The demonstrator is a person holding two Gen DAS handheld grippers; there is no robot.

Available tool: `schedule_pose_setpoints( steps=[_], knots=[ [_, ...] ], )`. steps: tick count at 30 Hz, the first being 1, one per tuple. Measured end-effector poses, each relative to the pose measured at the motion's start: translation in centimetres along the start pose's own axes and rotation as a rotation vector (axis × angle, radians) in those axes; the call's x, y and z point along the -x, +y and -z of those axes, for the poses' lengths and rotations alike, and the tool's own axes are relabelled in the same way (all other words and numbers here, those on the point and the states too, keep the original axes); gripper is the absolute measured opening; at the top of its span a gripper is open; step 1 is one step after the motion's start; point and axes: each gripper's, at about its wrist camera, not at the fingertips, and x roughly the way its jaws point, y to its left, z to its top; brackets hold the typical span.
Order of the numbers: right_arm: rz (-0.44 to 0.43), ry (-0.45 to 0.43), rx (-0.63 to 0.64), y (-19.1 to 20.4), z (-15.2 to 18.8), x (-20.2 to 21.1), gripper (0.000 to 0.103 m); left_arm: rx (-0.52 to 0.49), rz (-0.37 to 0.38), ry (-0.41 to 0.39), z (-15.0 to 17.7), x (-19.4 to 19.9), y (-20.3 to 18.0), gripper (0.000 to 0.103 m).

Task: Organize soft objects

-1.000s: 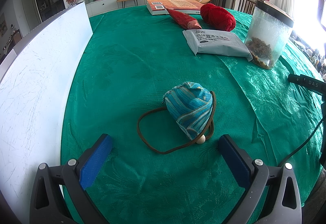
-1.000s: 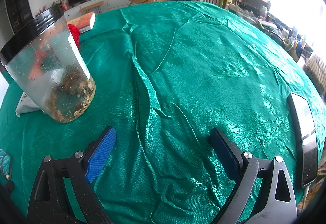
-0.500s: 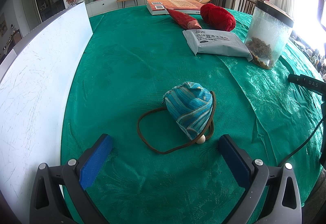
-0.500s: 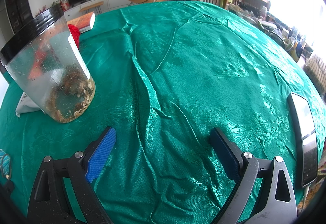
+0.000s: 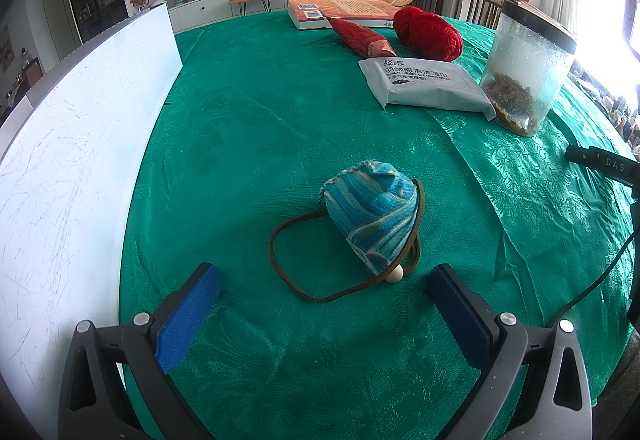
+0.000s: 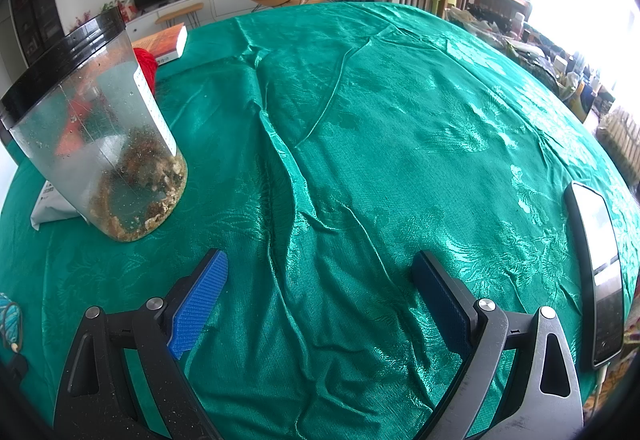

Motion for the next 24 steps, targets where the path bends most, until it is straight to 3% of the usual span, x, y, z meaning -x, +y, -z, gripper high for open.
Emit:
schedule_pose_setpoints(
  steps=[13, 16, 24],
  knots=[
    [0.000, 0.000, 0.000, 0.0, 0.0, 0.0, 0.095, -0.005, 0.002, 0.005, -0.1, 0.1, -0.1, 0.103],
    [0.000, 0.000, 0.000, 0.0, 0.0, 0.0, 0.095, -0.011, 0.005, 0.041, -0.2, 0.2, -0.2, 0.103],
    [0.000, 0.000, 0.000, 0.0, 0.0, 0.0, 0.095, 0.032, 0.046, 0.013, -0.6, 4.4, 0.4, 0.103]
  ],
)
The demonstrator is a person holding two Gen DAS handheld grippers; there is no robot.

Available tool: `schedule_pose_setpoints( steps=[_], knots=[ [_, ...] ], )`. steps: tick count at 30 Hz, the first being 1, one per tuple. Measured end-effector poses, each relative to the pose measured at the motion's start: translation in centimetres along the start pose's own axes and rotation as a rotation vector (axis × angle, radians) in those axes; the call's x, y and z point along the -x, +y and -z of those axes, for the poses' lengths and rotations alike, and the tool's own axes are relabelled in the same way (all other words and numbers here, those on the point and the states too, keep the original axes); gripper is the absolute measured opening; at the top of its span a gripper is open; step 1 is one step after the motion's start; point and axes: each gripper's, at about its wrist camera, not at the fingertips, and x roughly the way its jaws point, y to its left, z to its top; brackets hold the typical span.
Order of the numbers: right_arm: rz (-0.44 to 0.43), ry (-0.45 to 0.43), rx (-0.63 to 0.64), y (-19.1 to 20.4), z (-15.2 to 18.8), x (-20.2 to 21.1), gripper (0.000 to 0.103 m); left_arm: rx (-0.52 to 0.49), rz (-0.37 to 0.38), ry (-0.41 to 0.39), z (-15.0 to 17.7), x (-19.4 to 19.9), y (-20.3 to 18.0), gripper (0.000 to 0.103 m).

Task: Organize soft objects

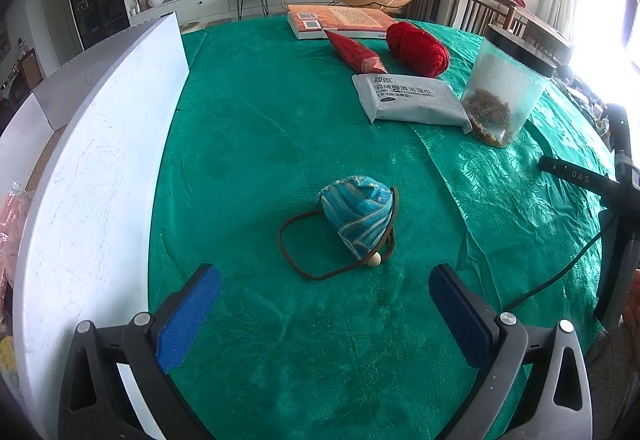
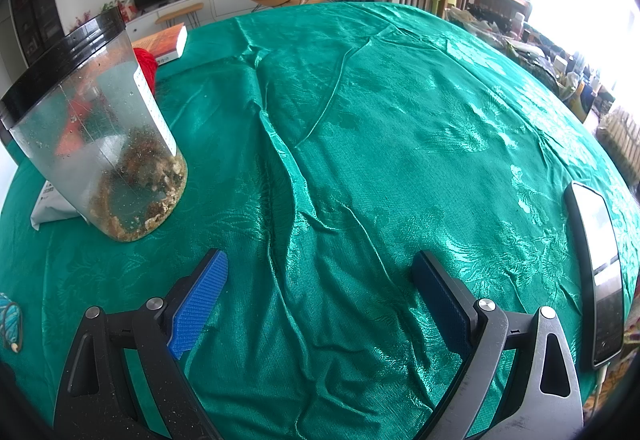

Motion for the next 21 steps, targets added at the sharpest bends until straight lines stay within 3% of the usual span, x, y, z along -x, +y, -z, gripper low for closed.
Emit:
schedule_pose_setpoints(
  steps=[7, 18, 21],
  knots=[
    [0.000, 0.000, 0.000, 0.0, 0.0, 0.0, 0.095, 0.081, 0.111, -0.069, -1.2, 5.5, 1.1, 0.103],
    [0.000, 0.000, 0.000, -0.1, 0.0, 0.0, 0.095, 0.090, 0.117, -0.168, -1.6, 12.2, 3.5, 0.103],
    [-0.054, 0.009, 0.017, 0.0, -0.5, 0.0, 0.094, 0.102, 0.117, -0.198, -1.1, 13.6, 4.6, 0.103]
  ],
)
